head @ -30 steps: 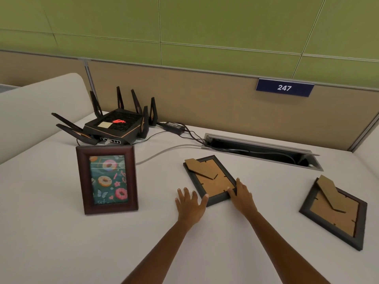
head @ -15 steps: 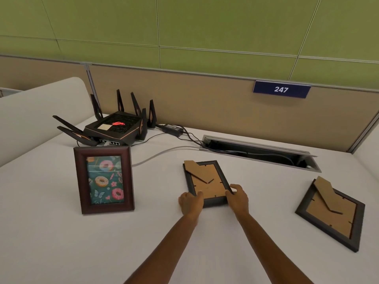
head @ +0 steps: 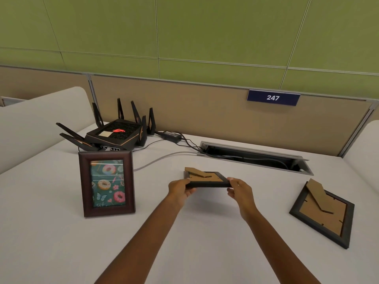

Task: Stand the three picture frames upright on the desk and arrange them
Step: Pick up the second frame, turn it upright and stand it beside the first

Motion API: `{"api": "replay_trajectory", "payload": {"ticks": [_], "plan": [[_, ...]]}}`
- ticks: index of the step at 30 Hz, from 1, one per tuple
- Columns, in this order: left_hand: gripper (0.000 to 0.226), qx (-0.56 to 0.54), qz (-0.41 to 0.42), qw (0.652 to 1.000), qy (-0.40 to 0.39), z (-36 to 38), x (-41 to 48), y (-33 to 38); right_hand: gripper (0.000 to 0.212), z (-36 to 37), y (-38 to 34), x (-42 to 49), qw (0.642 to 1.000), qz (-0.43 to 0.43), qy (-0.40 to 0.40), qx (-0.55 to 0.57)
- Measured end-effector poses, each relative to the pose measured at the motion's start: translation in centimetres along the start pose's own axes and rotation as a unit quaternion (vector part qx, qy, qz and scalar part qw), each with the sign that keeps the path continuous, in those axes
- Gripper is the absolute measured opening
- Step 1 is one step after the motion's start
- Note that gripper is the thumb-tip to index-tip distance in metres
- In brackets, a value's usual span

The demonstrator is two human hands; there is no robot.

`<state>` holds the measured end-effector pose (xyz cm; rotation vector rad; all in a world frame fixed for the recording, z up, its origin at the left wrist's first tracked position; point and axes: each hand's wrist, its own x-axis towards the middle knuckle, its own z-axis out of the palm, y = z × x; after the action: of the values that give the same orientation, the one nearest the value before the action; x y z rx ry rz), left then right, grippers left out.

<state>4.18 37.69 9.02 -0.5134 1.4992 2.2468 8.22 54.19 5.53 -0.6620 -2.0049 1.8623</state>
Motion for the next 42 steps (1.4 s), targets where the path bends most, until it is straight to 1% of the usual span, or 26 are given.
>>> {"api": "replay_trajectory", "payload": {"ticks": [2,4,6,7,9,11,14,17,19,22,24,25,27,29,37,40,42], "plan": [[0.024,-0.023,0.004,1.000,-0.001,0.0,-0.7,1.3,0.030,-0.7,-0.7,-0.7,0.997,-0.063,-0.050,-0.019],[0.020,-0.041,0.001,0.999,0.000,-0.2,-1.4,2.1,0.031,-1.5,-1.0,-1.1,0.982,-0.131,-0.095,-0.092],[0.009,-0.045,-0.005,0.999,-0.014,-0.4,-2.1,2.6,0.034,-2.1,-1.1,-1.1,0.966,-0.175,-0.115,-0.154],[0.005,-0.048,-0.006,0.999,-0.022,-0.6,-2.5,2.8,0.034,-2.2,-1.1,-1.0,0.960,-0.190,-0.117,-0.167],[0.013,-0.049,-0.011,0.998,-0.031,-0.9,-3.0,3.1,0.031,-2.5,-1.1,-0.8,0.954,-0.209,-0.109,-0.185],[0.013,-0.049,-0.007,0.998,-0.038,-1.1,-3.7,3.4,0.029,-2.7,-1.0,-0.7,0.951,-0.218,-0.101,-0.195],[0.014,-0.042,0.019,0.998,-0.050,-1.2,-4.5,3.8,0.018,-2.6,-0.9,-1.2,0.954,-0.238,-0.086,-0.161],[0.021,0.023,0.077,0.996,-0.042,-1.2,-5.0,4.2,0.009,-2.0,-1.5,-2.1,0.951,-0.286,-0.053,-0.108],[0.031,0.107,0.113,0.988,-0.020,-1.4,-5.1,4.4,0.009,-1.6,-2.0,-2.4,0.960,-0.274,-0.040,-0.044],[0.053,0.216,0.142,0.966,0.010,-2.2,-4.4,3.8,0.012,-1.0,-2.3,-2.6,0.973,-0.226,-0.039,0.029],[0.068,0.261,0.134,0.956,0.017,-3.0,-3.7,2.8,0.012,-0.7,-2.4,-2.7,0.978,-0.200,-0.037,0.052],[0.074,0.272,0.117,0.955,0.011,-3.4,-3.4,2.3,0.013,-0.5,-2.5,-2.8,0.980,-0.185,-0.035,0.064],[0.081,0.266,0.065,0.962,-0.024,-4.1,-2.9,1.6,0.015,0.0,-2.5,-2.8,0.984,-0.151,-0.039,0.086],[0.082,0.241,0.033,0.968,-0.058,-4.6,-2.4,1.1,0.019,0.4,-2.4,-2.9,0.987,-0.123,-0.047,0.093],[0.072,0.138,0.016,0.987,-0.087,-6.3,-0.3,0.8,0.019,2.1,-0.7,-3.3,0.990,-0.059,-0.084,0.100],[0.078,0.086,0.009,0.991,-0.101,-6.9,0.3,0.6,0.021,2.9,0.0,-3.5,0.985,-0.038,-0.111,0.124],[0.079,0.077,0.009,0.992,-0.100,-7.1,0.7,0.4,0.022,3.5,0.5,-3.4,0.984,-0.029,-0.120,0.125]]}}
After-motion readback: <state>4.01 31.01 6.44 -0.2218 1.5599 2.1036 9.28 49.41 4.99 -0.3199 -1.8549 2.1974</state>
